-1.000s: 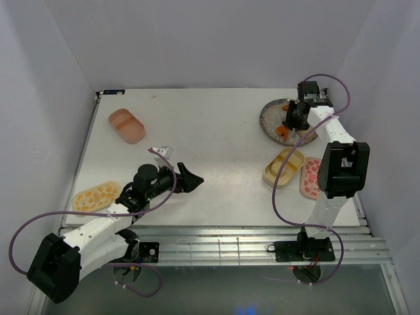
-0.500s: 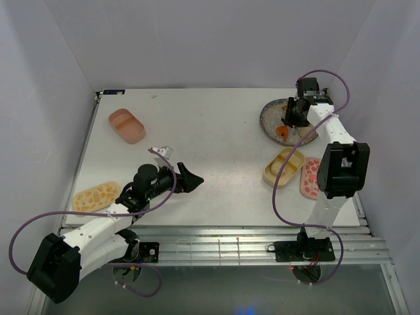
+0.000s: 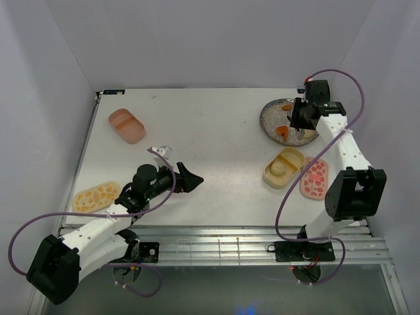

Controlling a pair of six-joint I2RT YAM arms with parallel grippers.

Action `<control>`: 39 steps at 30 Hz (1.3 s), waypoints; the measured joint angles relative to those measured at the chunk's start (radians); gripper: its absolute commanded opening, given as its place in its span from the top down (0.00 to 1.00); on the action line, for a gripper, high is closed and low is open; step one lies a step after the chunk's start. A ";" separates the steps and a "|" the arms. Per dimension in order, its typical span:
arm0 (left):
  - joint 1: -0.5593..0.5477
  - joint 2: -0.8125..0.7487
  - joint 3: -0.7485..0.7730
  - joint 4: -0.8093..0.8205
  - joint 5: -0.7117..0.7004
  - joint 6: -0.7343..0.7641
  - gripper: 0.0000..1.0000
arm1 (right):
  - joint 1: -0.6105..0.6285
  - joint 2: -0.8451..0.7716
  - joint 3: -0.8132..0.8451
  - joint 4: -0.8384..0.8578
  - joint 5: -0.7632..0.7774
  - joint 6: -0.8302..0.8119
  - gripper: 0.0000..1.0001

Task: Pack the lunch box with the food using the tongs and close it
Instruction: Pick up the fake food from the plate, then place the fake food in the packing box.

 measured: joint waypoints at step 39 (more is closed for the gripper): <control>-0.008 -0.007 0.000 0.000 0.001 -0.005 0.02 | 0.053 -0.493 -0.565 0.017 -0.011 -0.079 0.71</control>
